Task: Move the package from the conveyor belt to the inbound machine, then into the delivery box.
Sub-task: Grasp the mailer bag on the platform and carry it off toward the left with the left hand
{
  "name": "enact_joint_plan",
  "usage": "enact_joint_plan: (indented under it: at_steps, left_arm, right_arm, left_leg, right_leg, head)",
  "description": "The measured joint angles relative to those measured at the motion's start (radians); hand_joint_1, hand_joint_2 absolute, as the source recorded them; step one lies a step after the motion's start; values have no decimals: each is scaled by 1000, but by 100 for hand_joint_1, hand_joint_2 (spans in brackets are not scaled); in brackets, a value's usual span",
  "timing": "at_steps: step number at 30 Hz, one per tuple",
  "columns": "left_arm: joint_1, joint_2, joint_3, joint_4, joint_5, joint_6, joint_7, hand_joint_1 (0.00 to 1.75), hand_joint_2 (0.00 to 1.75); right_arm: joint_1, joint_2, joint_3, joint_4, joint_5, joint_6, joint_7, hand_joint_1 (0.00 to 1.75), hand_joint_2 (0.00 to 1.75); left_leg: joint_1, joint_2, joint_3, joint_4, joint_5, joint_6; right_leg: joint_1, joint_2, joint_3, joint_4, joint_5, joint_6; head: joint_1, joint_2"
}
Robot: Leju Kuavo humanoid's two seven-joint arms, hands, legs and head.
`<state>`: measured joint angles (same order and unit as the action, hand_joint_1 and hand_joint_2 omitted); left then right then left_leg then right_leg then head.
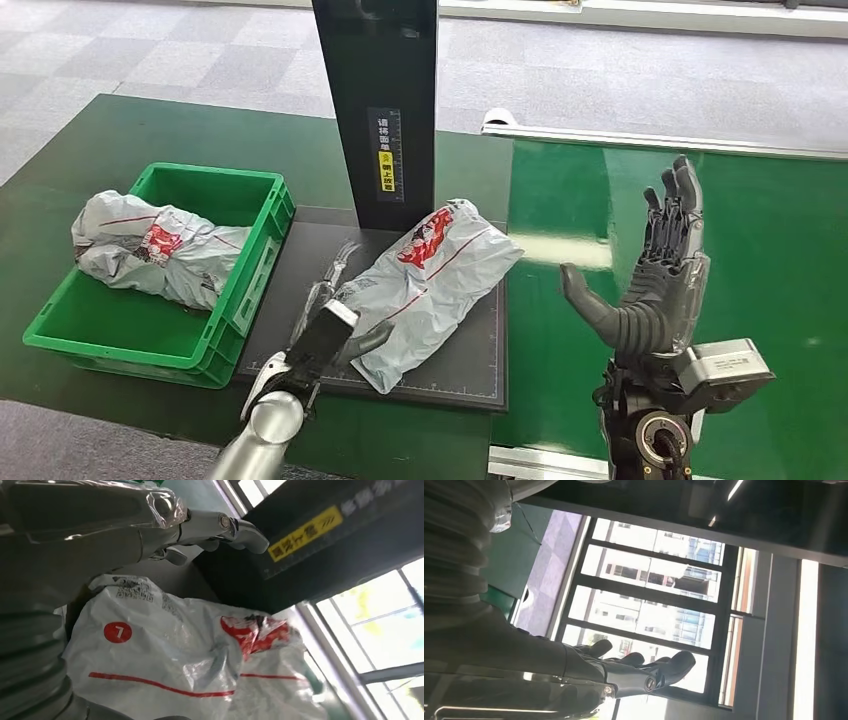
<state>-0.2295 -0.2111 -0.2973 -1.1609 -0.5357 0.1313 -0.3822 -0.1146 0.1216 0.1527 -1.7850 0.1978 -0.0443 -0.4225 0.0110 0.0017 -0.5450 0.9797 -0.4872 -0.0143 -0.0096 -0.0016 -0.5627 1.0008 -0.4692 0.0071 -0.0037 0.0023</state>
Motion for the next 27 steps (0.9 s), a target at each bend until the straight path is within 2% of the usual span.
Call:
enact_joint_plan:
  at_steps: [6,10,14,21,27]
  left_arm:
    - [-107,-12,-115,205,-407,193,210,0,175]
    - [-163,-35,-156,341,-520,245,273,47,175]
    - [-194,-49,-167,431,-541,247,289,171,175]
    - [-239,-61,-166,520,-540,243,272,175,175]
    - [-245,-65,-116,526,-440,202,172,175,175]
  right_arm:
    - [29,1,-35,-30,-18,2,-50,0,175]
    - [39,8,-42,-52,-21,2,-66,0,175]
    - [43,16,-48,-68,-22,3,-70,0,175]
    - [43,29,-63,-79,-26,3,-68,0,175]
    - [43,35,-74,-79,-27,3,-67,0,175]
  left_leg:
    - [0,0,0,0,0,0]
    - [0,0,0,0,0,0]
    - [0,0,0,0,0,0]
    - [0,0,2,0,0,0]
    - [0,0,2,0,0,0]
  right_leg:
    - [0,0,0,0,0,1]
    - [0,0,0,0,0,1]
    - [0,0,0,0,0,1]
    - [0,0,3,0,0,1]
    - [0,0,4,0,0,1]
  head:
    - [0,0]
    - [0,0]
    - [0,0]
    - [0,0]
    - [0,0]
